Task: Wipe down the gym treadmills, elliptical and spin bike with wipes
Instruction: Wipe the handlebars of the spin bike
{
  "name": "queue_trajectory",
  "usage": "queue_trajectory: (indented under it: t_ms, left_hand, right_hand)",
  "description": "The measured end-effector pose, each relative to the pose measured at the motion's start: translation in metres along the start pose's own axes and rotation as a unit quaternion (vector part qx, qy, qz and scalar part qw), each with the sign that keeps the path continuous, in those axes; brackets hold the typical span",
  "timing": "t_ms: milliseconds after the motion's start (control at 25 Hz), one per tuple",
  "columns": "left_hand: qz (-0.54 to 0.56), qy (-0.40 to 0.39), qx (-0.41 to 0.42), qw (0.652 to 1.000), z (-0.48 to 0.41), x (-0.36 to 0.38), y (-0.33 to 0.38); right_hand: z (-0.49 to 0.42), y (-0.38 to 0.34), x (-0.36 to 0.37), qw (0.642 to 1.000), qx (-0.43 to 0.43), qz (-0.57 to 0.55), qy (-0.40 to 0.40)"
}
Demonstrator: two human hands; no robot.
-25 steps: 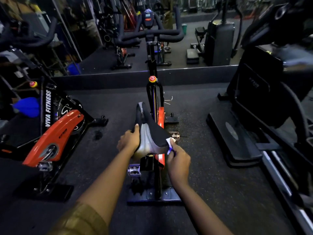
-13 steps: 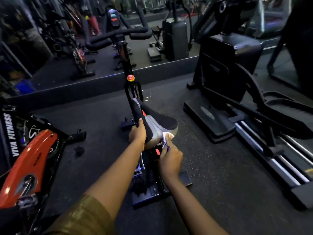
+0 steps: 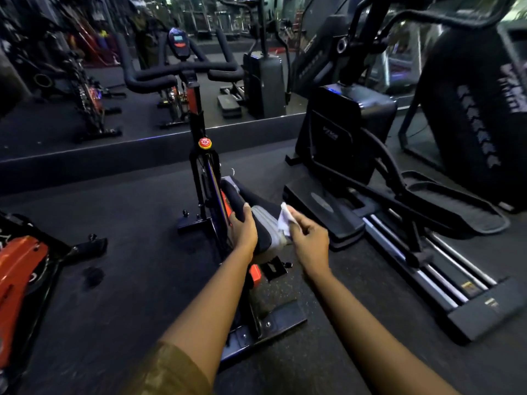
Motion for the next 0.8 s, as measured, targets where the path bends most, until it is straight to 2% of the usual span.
queue_trajectory:
  t_ms: [80, 120, 240, 320, 360, 560, 640, 720, 760, 800]
  left_hand:
    - [-0.014, 0.013, 0.019, 1.0, 0.003, 0.002, 0.001]
    - [-0.019, 0.018, 0.026, 0.999, 0.004, 0.002, 0.001]
    - [-0.036, 0.028, 0.031, 0.998, 0.004, 0.001, 0.0]
    - [-0.046, 0.036, 0.032, 0.998, 0.002, 0.002, -0.001]
    - [-0.047, 0.036, 0.029, 0.998, 0.0, 0.002, -0.002]
    - [-0.023, 0.037, 0.017, 0.999, 0.001, 0.002, -0.001]
    - [-0.024, 0.036, 0.018, 0.999, 0.002, 0.002, -0.001]
    - [-0.025, 0.032, 0.018, 0.999, 0.002, 0.001, -0.002]
    - [-0.025, 0.03, 0.018, 0.999, 0.001, 0.002, -0.002]
    - [-0.027, 0.028, 0.018, 0.999, 0.001, 0.002, -0.002]
  right_hand:
    - [-0.038, -0.006, 0.01, 0.99, -0.066, 0.111, -0.057]
    - [-0.054, -0.006, 0.016, 0.972, -0.109, 0.188, -0.089]
    - [-0.076, 0.009, 0.026, 0.878, -0.247, 0.342, -0.226]
    - [-0.078, 0.021, 0.021, 0.816, -0.347, 0.369, -0.278]
    - [-0.077, 0.023, 0.016, 0.802, -0.368, 0.371, -0.288]
    - [-0.062, 0.023, -0.017, 0.791, -0.368, 0.345, -0.346]
    - [-0.064, 0.016, -0.021, 0.819, -0.33, 0.304, -0.357]
    - [-0.081, 0.007, -0.014, 0.868, -0.291, 0.279, -0.29]
    - [-0.094, 0.004, -0.007, 0.88, -0.283, 0.284, -0.255]
    - [-0.106, 0.002, 0.002, 0.876, -0.286, 0.3, -0.245]
Point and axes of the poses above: each hand's wrist, its own z-axis away from the middle knuckle, its own x-axis out of the palm, y = z × x, the point moved 1 cm from there along -z, towards the middle knuckle, and after that the axes turned 6 degrees about y, right-handed, at the moved point
